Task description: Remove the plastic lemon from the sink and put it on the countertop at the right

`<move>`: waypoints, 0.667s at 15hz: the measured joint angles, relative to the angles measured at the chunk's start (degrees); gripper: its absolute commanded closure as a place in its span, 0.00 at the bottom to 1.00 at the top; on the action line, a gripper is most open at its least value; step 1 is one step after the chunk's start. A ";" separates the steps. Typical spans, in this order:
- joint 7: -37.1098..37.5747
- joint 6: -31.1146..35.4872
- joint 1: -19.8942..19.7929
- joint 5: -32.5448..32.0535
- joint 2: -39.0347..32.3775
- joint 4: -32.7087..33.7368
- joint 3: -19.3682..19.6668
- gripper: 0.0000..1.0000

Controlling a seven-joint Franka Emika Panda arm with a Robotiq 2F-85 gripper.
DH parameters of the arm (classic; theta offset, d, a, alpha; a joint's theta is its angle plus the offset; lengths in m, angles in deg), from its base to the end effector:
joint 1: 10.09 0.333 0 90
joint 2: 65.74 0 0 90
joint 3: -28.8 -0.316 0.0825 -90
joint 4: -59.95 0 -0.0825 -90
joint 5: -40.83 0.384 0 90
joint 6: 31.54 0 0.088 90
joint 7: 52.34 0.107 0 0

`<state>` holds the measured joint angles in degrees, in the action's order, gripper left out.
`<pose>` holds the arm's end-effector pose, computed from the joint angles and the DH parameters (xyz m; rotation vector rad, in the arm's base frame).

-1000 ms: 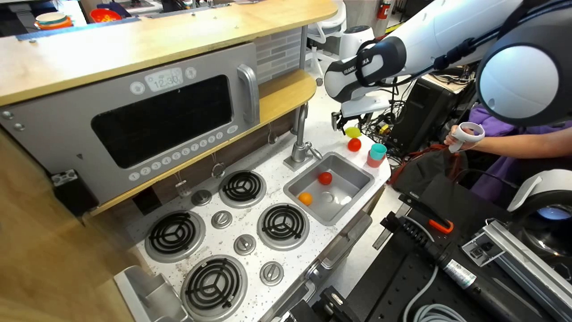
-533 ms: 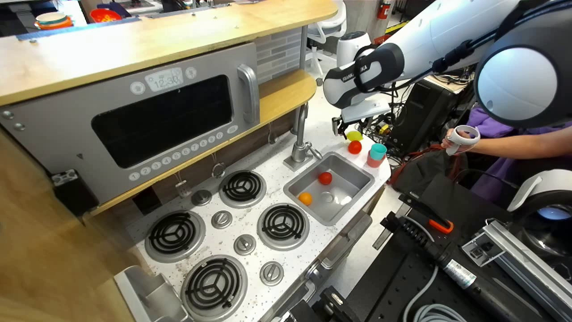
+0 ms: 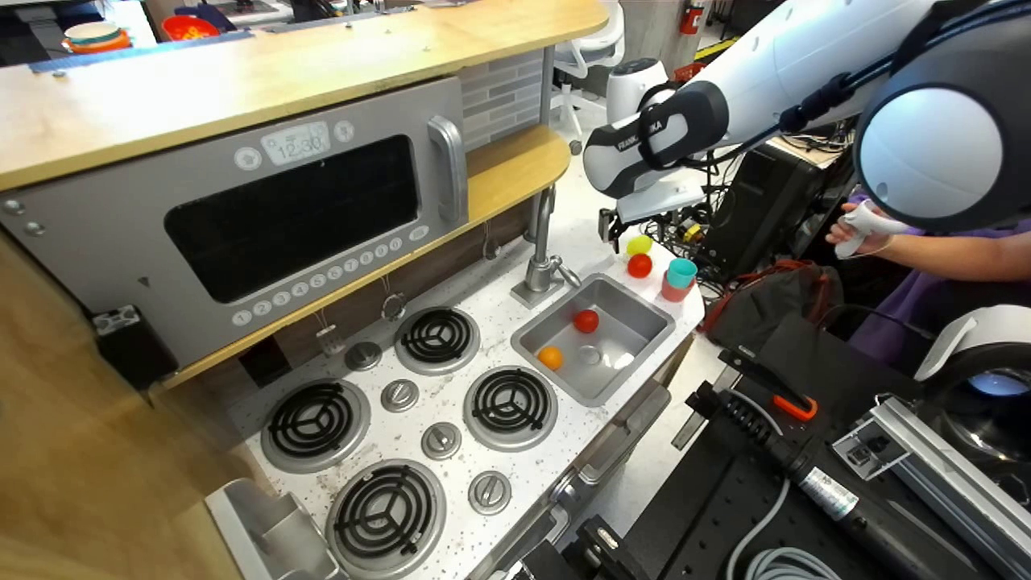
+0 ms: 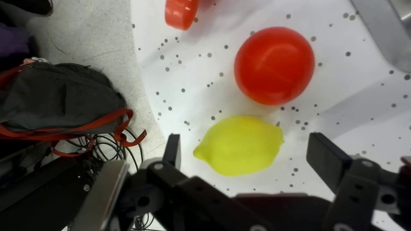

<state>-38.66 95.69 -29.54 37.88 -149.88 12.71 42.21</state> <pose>0.6681 -0.3432 -0.0098 2.7522 -0.8184 -0.1301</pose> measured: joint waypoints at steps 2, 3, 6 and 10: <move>-0.27 0.00 0.02 0.11 0.03 0.58 -0.46 0.00; -0.43 -0.19 -0.03 0.27 0.04 1.13 -0.82 0.00; -0.85 -3.99 -0.98 1.86 0.18 3.77 -2.07 0.00; -1.40 -9.13 -3.90 5.12 2.53 4.90 -3.11 0.00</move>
<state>-40.05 86.56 -33.44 43.00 -147.34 17.60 39.10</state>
